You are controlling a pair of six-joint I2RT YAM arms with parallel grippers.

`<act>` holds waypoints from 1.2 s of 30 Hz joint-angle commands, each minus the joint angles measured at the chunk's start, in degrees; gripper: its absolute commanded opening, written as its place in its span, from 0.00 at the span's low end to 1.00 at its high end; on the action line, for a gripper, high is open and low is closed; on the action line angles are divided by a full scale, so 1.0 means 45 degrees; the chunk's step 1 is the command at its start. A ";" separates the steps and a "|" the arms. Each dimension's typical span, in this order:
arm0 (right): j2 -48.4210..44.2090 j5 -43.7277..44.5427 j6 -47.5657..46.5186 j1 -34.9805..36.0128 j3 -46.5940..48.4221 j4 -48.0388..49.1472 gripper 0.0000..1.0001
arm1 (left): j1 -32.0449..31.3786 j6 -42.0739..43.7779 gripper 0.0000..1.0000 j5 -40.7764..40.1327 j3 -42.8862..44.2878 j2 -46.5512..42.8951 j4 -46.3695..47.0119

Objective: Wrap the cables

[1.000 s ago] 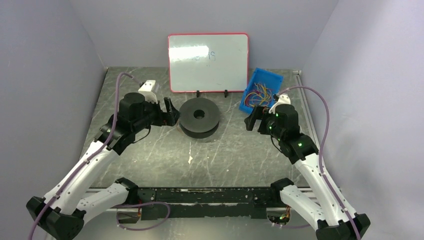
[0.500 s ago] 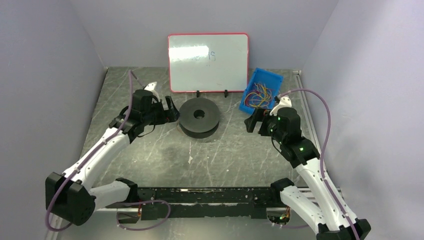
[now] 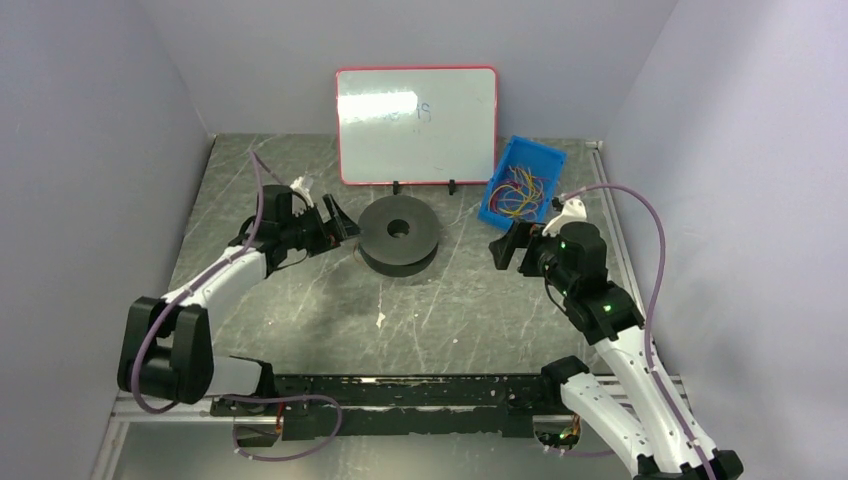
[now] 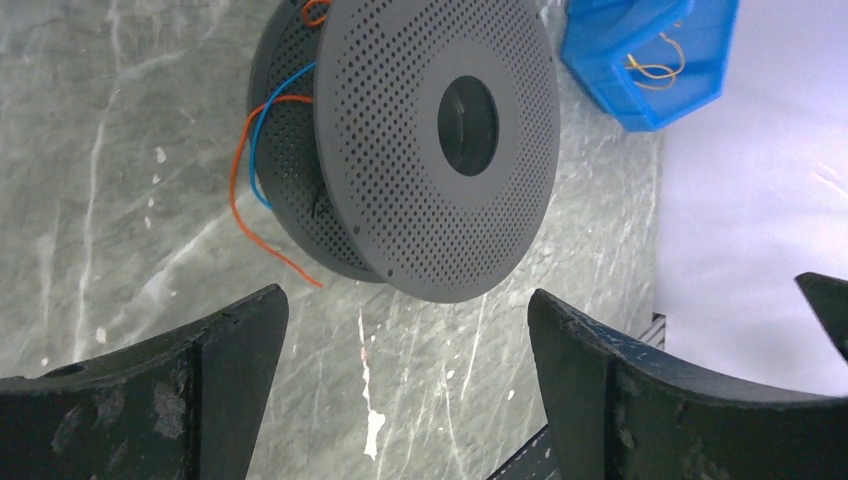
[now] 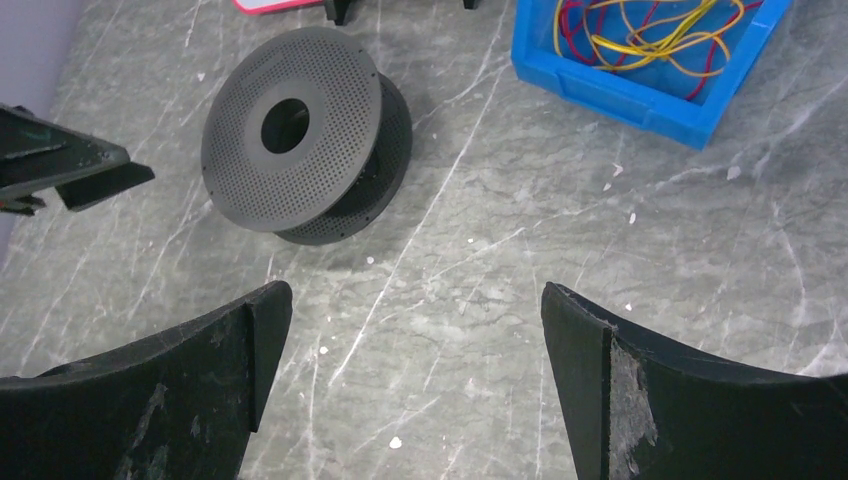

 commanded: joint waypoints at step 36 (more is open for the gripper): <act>-0.0166 -0.1181 0.0072 -0.0016 -0.0885 0.0700 1.00 | 0.0291 -0.3516 0.63 0.4424 0.0584 0.5902 0.7567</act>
